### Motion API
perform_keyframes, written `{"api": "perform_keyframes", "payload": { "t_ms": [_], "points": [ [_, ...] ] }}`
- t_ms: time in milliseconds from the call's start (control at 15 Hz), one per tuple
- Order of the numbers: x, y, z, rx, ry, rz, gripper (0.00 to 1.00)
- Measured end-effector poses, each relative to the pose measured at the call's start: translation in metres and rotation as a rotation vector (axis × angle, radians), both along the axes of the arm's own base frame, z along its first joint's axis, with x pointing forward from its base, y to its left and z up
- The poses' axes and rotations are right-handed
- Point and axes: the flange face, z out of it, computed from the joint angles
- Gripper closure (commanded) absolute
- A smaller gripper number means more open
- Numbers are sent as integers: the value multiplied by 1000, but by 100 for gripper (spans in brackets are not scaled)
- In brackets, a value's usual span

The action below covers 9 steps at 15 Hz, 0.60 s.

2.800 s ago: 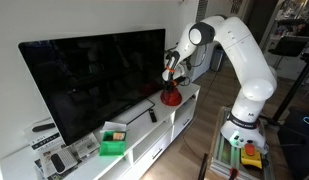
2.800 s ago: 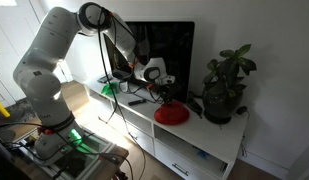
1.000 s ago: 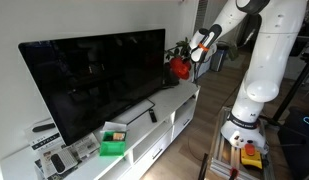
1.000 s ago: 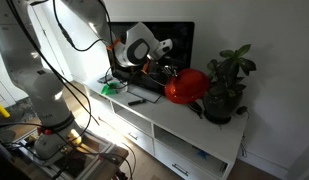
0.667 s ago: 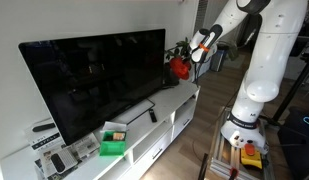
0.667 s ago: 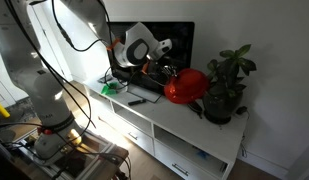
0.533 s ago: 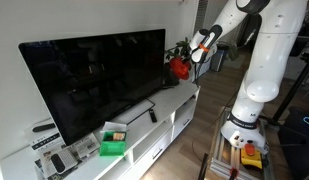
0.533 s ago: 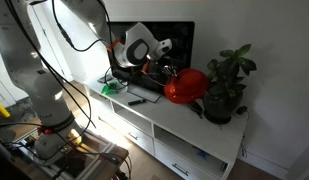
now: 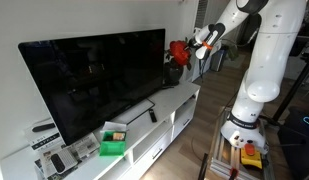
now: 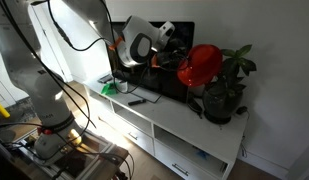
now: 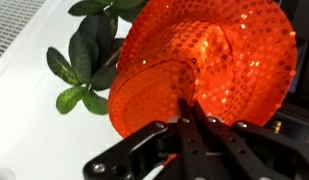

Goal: Hang the red hat on the right corner of the TV

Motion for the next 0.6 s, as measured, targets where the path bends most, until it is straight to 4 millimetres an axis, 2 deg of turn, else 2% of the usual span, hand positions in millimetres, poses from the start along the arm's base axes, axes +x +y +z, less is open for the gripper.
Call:
{"api": "perform_keyframes", "payload": {
  "t_ms": [133,400,600],
  "points": [
    [1,5,12,-73,-25,61,99],
    [16,35,39,-170,-47,196,99],
    [19,49,65,-236,-74,254,99]
  ]
}}
